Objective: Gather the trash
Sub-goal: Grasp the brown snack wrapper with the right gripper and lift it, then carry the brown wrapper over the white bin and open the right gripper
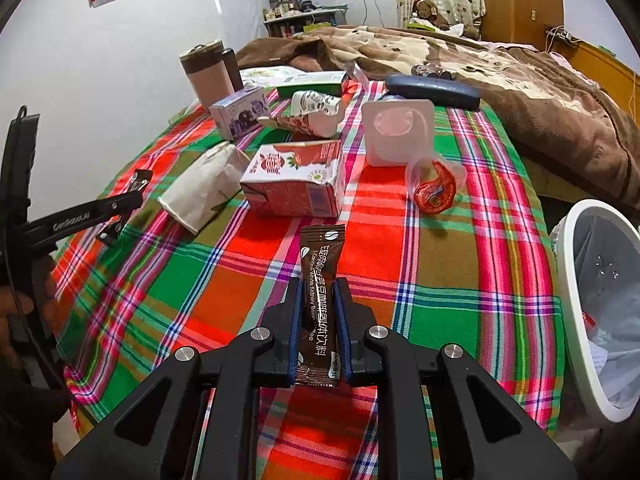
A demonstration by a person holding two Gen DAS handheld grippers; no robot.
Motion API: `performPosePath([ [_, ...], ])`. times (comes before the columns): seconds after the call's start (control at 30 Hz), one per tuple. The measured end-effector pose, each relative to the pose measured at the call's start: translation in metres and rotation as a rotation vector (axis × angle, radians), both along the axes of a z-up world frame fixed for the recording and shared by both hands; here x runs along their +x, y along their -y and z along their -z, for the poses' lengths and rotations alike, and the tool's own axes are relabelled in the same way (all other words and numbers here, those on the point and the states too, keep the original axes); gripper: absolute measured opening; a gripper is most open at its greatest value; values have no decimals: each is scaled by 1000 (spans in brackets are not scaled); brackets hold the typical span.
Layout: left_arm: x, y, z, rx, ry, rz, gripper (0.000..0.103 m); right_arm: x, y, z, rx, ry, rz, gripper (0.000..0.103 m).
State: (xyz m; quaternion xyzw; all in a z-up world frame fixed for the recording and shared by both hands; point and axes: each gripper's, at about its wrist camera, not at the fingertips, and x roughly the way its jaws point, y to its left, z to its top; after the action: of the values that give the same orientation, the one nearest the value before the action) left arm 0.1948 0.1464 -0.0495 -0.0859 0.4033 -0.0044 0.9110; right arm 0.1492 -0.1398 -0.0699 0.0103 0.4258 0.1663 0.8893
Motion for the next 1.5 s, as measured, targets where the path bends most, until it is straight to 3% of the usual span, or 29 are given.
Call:
performPosePath([
  [0.6,-38,84,-54,7,109,181,22,-16,44,-30,39,83,69,16],
  [1.5,-32,274,-60,-38,125,547,22,-27,169,-42,25,124,312,16],
])
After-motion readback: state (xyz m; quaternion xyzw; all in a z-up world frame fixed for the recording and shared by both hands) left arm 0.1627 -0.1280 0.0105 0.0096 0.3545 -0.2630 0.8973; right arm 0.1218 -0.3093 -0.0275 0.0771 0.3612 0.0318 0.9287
